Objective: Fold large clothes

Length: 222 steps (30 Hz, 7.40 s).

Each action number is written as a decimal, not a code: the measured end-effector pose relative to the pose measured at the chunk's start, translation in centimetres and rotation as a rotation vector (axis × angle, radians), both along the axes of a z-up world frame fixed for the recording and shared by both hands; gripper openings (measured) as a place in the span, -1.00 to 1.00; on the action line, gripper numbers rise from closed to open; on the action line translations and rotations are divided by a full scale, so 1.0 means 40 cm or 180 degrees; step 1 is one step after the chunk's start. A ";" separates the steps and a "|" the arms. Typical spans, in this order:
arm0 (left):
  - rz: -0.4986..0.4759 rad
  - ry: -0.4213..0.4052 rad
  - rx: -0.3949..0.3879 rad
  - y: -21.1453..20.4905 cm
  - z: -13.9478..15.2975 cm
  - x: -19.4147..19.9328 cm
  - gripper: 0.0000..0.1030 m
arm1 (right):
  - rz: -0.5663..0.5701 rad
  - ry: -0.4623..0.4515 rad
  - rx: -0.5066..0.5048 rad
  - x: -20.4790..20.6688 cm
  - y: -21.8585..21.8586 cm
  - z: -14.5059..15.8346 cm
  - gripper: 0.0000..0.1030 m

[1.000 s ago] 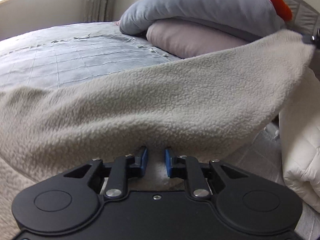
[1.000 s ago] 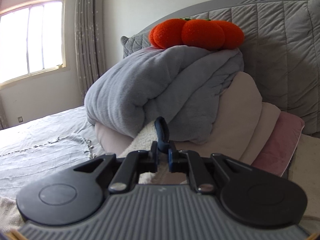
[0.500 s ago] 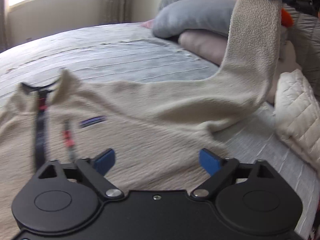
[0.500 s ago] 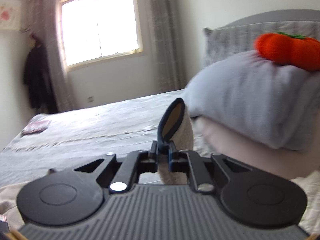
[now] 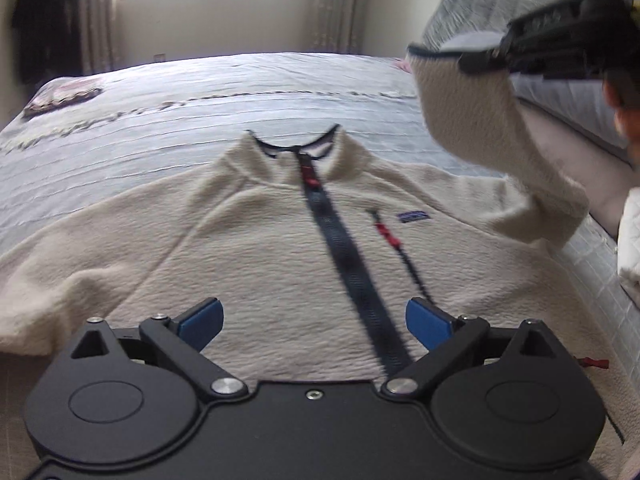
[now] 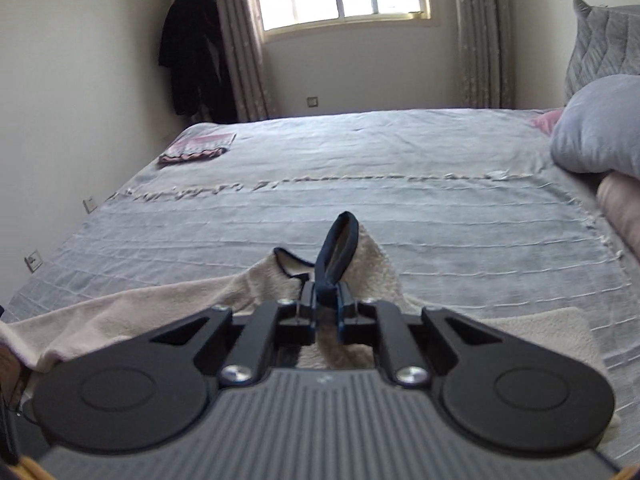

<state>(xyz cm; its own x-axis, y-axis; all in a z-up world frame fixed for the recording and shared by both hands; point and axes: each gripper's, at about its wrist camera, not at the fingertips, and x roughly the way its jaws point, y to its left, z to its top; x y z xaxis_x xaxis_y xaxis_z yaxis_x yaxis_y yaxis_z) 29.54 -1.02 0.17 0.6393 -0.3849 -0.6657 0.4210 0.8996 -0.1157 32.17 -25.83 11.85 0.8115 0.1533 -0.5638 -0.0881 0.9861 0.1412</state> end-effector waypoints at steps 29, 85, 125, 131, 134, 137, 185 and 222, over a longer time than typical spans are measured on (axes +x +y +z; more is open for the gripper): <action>0.0686 -0.0045 -0.0747 0.015 -0.063 0.157 -0.76 | -0.0527 0.0352 0.0152 -0.064 -0.269 -0.131 0.49; 0.2741 0.0596 0.0600 0.667 -0.028 -0.017 0.91 | -0.0314 0.0801 -0.0808 -0.249 -0.124 -0.302 0.88; 0.2041 -0.1196 -0.1095 0.435 0.344 0.128 -0.84 | -0.0339 0.0619 -0.0593 -0.231 -0.129 -0.239 0.88; 0.1249 -0.1044 -0.1420 0.122 0.362 0.163 -0.84 | -0.0354 0.0523 -0.0323 -0.210 -0.162 -0.218 0.88; 0.0902 -0.0788 -0.1530 -0.015 0.311 0.173 -0.84 | -0.0375 0.0469 -0.0221 -0.205 -0.188 -0.217 0.88; 0.0580 -0.0444 -0.1523 -0.131 0.213 0.177 -0.84 | -0.0418 0.0456 -0.0130 -0.202 -0.221 -0.224 0.88; 0.1978 -0.0704 -0.0600 0.283 -0.145 0.246 -0.54 | -0.0666 -0.0258 -0.0422 0.033 -0.187 -0.274 -0.83; 0.1119 -0.0139 -0.0190 0.333 0.047 -0.212 0.97 | -0.0532 0.0193 -0.0322 -0.393 -0.253 -0.169 0.86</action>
<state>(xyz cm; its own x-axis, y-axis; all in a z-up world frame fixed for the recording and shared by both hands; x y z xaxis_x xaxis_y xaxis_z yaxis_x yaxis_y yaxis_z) 21.05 12.29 2.07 0.7670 -0.1735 -0.6178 0.0926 0.9826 -0.1610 16.44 -35.97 5.09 0.7850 -0.0406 -0.6181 0.0836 0.9957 0.0408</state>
